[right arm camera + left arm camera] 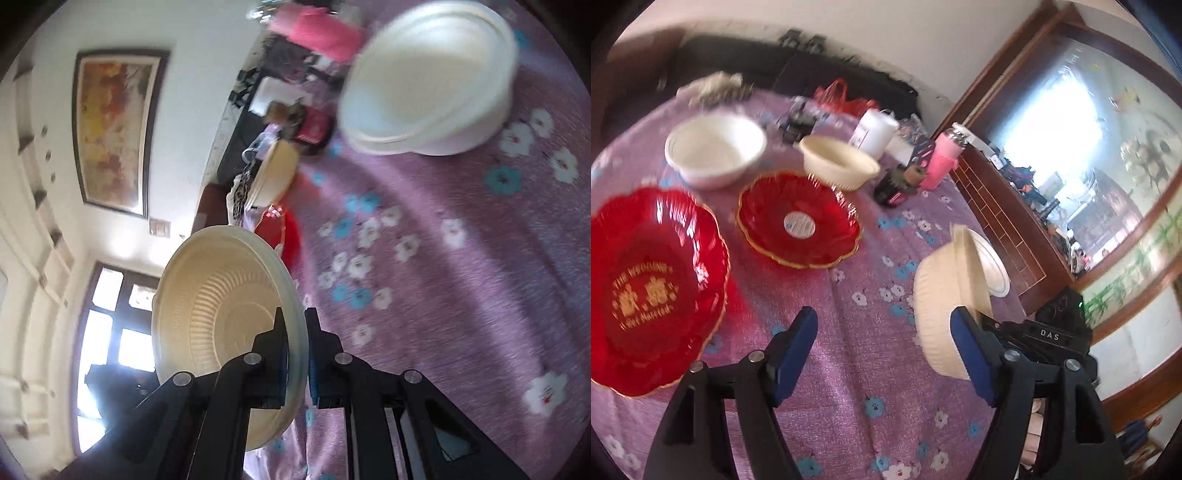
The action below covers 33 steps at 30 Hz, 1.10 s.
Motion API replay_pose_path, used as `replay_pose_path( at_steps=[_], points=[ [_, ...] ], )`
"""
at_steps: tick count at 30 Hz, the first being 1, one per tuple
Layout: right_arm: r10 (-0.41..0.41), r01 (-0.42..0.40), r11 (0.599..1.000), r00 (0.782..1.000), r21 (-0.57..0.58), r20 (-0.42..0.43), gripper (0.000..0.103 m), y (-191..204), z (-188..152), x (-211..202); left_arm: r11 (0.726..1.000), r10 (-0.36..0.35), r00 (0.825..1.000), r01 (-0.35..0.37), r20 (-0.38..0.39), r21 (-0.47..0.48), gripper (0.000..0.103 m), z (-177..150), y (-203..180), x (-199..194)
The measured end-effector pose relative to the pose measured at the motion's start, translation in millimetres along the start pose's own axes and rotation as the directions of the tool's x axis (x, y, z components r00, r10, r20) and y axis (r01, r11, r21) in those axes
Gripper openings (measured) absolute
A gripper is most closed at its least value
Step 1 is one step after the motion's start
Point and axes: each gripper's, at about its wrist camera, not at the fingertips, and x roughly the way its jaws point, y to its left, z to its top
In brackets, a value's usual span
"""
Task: Organize plates and bowls
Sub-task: 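Lift the cream bowl with the right gripper and carry it toward the red wedding plate, then lower the cream bowl onto the red wedding plate and open the right gripper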
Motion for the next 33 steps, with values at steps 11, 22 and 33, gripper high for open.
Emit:
replay_pose_path(
  at_steps=[11,22,33],
  points=[
    [-0.173,0.171,0.954,0.985,-0.245,0.016,0.011,93,-14,38,0.984,0.058,0.996,-0.046,0.069,-0.171,0.074,2,69,-35],
    [-0.247,0.182,0.881,0.964,-0.437,-0.095,0.010,178,-35,157,0.911,0.320,0.943,-0.279,0.093,-0.304,0.073,-2,157,-99],
    [-0.324,0.194,0.849,0.926,-0.491,-0.194,0.011,194,-60,249,0.828,0.432,0.902,-0.390,0.015,-0.403,0.073,-15,225,-113]
  ],
)
